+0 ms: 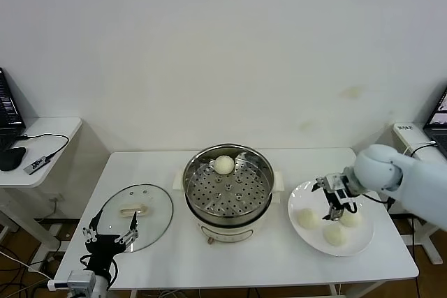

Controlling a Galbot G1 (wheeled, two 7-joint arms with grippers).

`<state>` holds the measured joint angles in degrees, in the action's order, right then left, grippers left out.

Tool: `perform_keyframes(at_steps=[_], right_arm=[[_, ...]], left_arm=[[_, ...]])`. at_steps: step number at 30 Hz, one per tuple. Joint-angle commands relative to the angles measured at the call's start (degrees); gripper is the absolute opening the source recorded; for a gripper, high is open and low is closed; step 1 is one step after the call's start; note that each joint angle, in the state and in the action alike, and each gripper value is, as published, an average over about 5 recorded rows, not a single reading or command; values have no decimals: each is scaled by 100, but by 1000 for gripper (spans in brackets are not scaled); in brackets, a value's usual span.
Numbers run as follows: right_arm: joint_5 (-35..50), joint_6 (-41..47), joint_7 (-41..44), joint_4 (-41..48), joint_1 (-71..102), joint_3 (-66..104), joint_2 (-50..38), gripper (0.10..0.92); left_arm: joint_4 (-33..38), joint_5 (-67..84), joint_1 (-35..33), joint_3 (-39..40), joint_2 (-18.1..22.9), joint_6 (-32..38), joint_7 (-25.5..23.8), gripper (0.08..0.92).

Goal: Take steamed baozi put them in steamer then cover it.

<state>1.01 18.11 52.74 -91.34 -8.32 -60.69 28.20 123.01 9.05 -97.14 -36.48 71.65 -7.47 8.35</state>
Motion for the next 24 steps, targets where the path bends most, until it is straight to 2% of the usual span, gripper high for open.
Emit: perform_keyframes(at_steps=[1, 8, 24], right_arm=[[-259, 25, -67, 488, 864, 510, 228, 823], [-341, -58, -149, 1030, 1162, 746, 646, 823], [-345, 34, -249, 1219, 1312, 871, 1010, 770]], left_arm=[[-8, -10, -1, 1, -6, -4, -6, 823], [-24, -33, -14, -28, -6, -2, -11, 823], [-65, -85, 11, -8, 17, 1, -12, 823]])
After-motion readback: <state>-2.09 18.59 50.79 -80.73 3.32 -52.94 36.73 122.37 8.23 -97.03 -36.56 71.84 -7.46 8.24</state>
